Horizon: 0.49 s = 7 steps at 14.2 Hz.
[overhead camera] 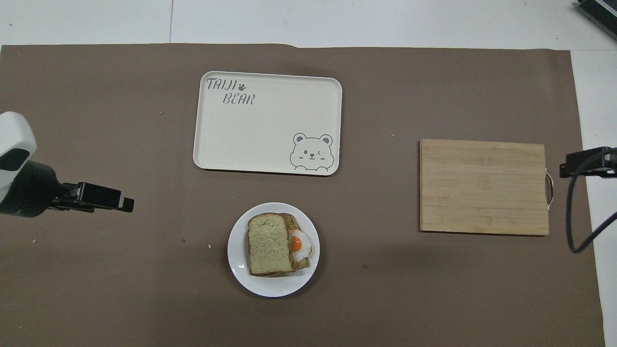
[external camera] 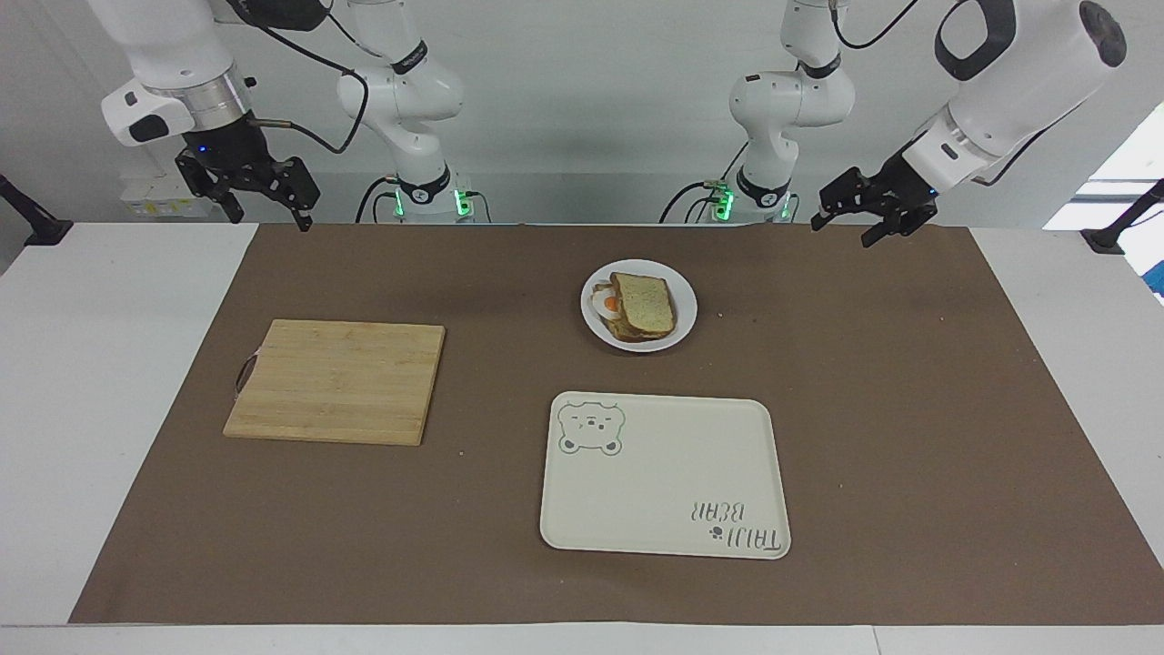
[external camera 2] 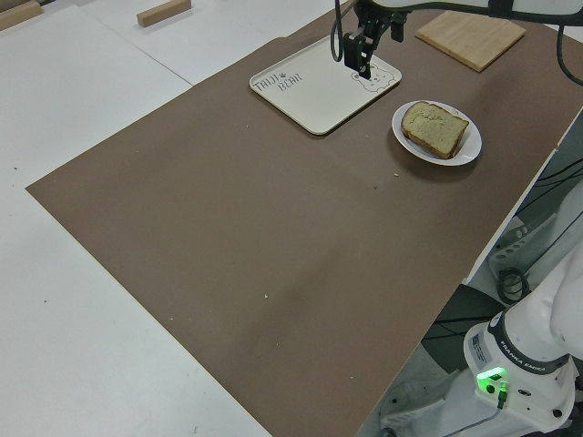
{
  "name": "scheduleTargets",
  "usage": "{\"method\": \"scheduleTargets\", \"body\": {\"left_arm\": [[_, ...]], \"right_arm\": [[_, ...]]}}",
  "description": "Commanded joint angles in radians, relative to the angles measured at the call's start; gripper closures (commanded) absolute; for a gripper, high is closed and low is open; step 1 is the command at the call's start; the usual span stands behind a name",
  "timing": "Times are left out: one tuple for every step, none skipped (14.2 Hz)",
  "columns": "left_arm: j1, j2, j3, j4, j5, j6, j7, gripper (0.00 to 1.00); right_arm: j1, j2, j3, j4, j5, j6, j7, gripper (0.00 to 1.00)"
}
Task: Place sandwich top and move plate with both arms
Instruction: 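Reach the left gripper to the white plate rim nearest the robot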
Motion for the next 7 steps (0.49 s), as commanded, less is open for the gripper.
{"method": "scheduleTargets", "body": {"left_arm": [[-0.018, -0.066, 0.006, -0.187, -0.092, 0.128, 0.084, 0.0], [-0.021, -0.071, 0.006, -0.233, -0.127, 0.157, 0.12, 0.0], [-0.023, -0.088, 0.006, -0.288, -0.169, 0.197, 0.171, 0.0], [-0.025, -0.102, 0.006, -0.356, -0.23, 0.269, 0.231, 0.0], [-0.031, -0.114, 0.003, -0.408, -0.268, 0.322, 0.269, 0.0], [-0.064, -0.114, 0.005, -0.442, -0.284, 0.363, 0.285, 0.0], [-0.077, -0.111, 0.005, -0.474, -0.305, 0.399, 0.294, 0.0]], "right_arm": [[-0.003, 0.006, 0.005, 0.017, -0.006, -0.017, 0.015, 0.0], [-0.007, 0.006, 0.004, 0.017, -0.006, -0.011, 0.01, 0.0], [-0.007, 0.005, 0.005, 0.017, -0.006, -0.02, 0.01, 0.0], [-0.002, 0.005, 0.005, 0.017, -0.006, -0.02, 0.01, 0.0], [0.001, 0.005, 0.007, 0.017, -0.006, -0.02, 0.01, 0.0], [0.001, 0.005, 0.007, 0.017, -0.006, -0.017, 0.012, 0.0], [0.001, 0.005, 0.007, 0.017, -0.006, -0.02, 0.01, 0.0]]}}
